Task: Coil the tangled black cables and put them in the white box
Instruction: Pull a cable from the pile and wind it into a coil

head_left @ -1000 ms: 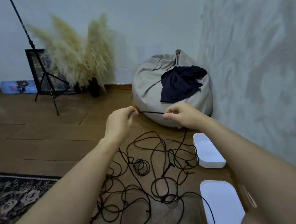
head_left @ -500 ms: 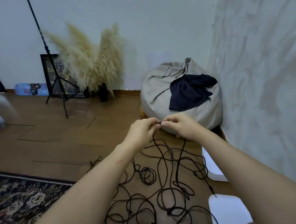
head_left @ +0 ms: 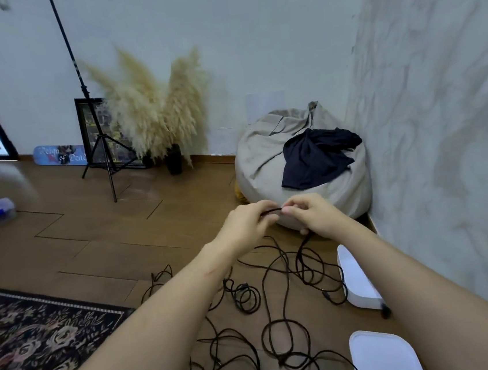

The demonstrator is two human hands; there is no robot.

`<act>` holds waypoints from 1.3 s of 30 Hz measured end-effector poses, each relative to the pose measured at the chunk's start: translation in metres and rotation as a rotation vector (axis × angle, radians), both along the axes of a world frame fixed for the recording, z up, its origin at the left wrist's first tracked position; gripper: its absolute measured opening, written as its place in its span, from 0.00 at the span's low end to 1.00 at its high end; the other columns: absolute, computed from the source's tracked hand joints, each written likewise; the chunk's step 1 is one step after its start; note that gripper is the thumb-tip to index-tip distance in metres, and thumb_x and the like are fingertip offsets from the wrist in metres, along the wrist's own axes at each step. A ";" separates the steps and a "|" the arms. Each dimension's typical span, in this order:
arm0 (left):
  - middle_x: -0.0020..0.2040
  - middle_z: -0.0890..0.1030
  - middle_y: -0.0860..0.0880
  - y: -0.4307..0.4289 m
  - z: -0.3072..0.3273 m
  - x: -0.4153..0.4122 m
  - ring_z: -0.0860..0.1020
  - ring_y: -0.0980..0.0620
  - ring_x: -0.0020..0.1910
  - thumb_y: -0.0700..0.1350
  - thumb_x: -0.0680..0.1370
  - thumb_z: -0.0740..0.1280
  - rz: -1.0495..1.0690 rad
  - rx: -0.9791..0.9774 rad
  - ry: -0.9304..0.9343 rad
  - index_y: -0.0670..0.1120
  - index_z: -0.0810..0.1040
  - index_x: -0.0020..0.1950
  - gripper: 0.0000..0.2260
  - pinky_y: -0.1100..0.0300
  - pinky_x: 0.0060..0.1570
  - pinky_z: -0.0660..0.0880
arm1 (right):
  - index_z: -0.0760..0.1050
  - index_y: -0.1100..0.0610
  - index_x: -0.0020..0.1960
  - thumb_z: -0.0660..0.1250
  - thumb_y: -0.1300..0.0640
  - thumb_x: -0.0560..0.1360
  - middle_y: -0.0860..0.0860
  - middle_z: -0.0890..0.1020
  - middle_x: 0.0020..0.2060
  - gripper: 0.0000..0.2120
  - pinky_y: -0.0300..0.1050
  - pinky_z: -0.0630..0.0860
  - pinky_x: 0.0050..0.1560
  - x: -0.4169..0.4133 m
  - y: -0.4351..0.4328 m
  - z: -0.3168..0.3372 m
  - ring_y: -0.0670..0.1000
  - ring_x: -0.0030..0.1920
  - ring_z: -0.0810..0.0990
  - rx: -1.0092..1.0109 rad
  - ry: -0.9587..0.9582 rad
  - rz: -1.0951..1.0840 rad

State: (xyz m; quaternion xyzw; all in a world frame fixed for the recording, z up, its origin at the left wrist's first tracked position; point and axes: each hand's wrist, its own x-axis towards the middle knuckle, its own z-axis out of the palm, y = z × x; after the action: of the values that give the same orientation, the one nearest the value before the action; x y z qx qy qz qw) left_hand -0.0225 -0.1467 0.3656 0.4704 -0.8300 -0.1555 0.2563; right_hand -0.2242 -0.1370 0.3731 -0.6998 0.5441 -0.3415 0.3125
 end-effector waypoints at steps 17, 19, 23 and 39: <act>0.61 0.83 0.55 -0.007 -0.008 0.005 0.79 0.53 0.61 0.47 0.84 0.62 0.061 -0.162 -0.080 0.54 0.79 0.69 0.14 0.52 0.59 0.77 | 0.84 0.54 0.51 0.66 0.53 0.82 0.45 0.78 0.32 0.08 0.34 0.74 0.38 -0.023 -0.006 -0.021 0.44 0.33 0.79 0.068 0.120 0.028; 0.53 0.85 0.56 -0.004 -0.008 -0.006 0.82 0.52 0.55 0.51 0.84 0.64 0.005 -0.170 -0.085 0.54 0.83 0.60 0.10 0.53 0.53 0.78 | 0.84 0.50 0.49 0.67 0.52 0.82 0.45 0.79 0.32 0.08 0.38 0.76 0.39 -0.016 -0.005 -0.021 0.44 0.33 0.79 0.062 0.110 0.037; 0.47 0.83 0.56 -0.004 -0.011 -0.004 0.81 0.49 0.47 0.52 0.84 0.64 0.111 -0.214 -0.089 0.54 0.82 0.52 0.08 0.49 0.46 0.79 | 0.83 0.49 0.48 0.69 0.51 0.81 0.43 0.79 0.30 0.06 0.40 0.74 0.40 -0.009 -0.003 -0.017 0.44 0.32 0.78 0.053 0.094 0.029; 0.45 0.84 0.57 0.012 -0.005 0.000 0.81 0.55 0.46 0.53 0.84 0.63 0.010 -0.073 -0.021 0.57 0.82 0.53 0.08 0.49 0.50 0.80 | 0.83 0.45 0.54 0.67 0.49 0.81 0.46 0.84 0.42 0.06 0.49 0.76 0.51 -0.006 0.015 -0.003 0.48 0.47 0.81 -0.066 0.279 0.029</act>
State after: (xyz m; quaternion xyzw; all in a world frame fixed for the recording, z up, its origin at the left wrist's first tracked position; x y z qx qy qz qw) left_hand -0.0222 -0.1347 0.3610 0.4664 -0.8354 -0.1189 0.2656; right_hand -0.2303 -0.1219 0.3699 -0.7582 0.5605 -0.2541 0.2153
